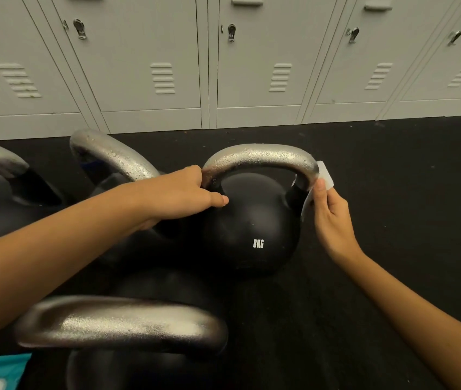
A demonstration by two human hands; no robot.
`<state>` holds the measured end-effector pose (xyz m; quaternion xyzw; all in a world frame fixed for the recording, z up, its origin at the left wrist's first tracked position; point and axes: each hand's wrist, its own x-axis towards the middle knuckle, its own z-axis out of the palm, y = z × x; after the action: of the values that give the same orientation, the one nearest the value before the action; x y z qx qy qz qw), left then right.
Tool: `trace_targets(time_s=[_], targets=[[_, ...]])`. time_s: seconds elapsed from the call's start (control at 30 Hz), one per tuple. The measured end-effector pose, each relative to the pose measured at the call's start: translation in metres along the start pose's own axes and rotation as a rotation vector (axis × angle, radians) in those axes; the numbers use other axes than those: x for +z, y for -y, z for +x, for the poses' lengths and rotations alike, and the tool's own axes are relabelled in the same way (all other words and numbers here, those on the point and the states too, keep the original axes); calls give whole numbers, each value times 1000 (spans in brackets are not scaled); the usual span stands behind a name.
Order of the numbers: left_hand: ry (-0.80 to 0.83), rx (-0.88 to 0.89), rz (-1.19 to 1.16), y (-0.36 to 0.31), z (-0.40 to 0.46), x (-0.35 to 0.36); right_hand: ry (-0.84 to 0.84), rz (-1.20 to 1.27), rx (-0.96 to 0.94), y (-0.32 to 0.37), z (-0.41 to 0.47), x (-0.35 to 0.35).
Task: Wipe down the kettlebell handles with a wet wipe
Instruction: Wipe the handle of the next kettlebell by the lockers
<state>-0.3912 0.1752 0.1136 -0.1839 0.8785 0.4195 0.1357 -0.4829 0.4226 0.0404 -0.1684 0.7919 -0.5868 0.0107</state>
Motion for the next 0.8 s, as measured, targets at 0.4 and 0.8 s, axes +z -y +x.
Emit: trace_targets(time_s=[0.4,0.8], targets=[[41,-18,-52,2,1,-1,194,424,284,21,40,1],[24,26,66,1,0,3,205,305,146,43,29,-3]])
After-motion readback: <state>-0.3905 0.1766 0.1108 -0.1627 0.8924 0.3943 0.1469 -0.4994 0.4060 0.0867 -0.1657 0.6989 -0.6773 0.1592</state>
